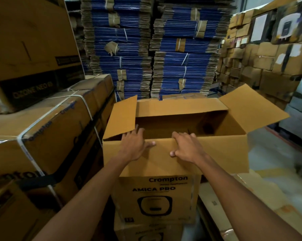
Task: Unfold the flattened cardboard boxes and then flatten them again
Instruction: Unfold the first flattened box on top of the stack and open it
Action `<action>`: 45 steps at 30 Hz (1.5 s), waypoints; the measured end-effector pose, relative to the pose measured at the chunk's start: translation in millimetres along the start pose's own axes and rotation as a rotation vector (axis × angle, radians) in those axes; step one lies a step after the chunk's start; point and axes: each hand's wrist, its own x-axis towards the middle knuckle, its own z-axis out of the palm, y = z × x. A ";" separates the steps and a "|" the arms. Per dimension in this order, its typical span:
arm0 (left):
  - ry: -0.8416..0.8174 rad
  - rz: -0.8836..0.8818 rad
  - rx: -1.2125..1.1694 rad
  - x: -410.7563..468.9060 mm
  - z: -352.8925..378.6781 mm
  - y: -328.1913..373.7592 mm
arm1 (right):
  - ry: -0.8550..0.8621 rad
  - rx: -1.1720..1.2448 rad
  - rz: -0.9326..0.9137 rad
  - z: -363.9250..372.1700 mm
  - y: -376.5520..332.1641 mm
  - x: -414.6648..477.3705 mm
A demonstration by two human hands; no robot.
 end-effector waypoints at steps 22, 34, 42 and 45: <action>-0.103 -0.652 -0.175 22.0 -18.6 -72.4 | 0.075 -0.037 0.021 14.1 -1.4 -18.1; 0.093 -0.553 -0.063 -3.7 12.1 -71.5 | -0.035 0.197 0.297 -15.8 -33.2 63.0; 0.149 -0.568 -0.041 -14.2 13.0 -66.5 | 0.462 -0.100 0.144 -43.7 -28.9 124.7; 0.176 -0.568 -0.048 -17.3 16.9 -69.0 | 0.412 -0.229 0.109 -60.2 -20.0 147.8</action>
